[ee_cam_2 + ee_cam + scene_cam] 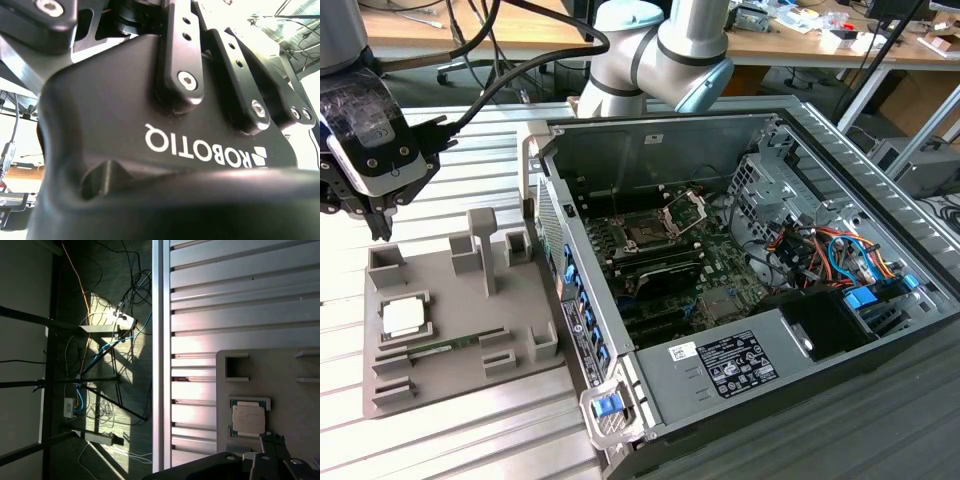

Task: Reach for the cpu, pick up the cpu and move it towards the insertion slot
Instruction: 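Reach for the cpu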

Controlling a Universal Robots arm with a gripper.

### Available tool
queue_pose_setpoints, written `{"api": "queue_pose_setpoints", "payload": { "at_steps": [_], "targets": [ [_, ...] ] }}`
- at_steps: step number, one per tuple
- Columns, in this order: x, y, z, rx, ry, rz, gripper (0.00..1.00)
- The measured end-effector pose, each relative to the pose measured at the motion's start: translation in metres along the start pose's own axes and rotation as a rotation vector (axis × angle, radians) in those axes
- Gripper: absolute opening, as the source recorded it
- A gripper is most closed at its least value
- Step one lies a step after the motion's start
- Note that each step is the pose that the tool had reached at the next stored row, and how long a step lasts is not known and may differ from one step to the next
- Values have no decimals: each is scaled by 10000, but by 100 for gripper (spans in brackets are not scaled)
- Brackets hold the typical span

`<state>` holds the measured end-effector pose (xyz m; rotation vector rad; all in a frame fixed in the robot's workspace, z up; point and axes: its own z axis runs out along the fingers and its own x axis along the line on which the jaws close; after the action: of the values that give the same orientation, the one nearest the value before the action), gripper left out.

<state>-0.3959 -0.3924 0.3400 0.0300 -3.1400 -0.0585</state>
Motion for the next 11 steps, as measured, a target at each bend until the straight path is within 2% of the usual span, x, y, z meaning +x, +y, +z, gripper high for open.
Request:
{"api": "queue_pose_setpoints", "payload": {
  "at_steps": [11],
  "targets": [
    [0, -1, 23, 0, 0, 0, 11]
  ]
}}
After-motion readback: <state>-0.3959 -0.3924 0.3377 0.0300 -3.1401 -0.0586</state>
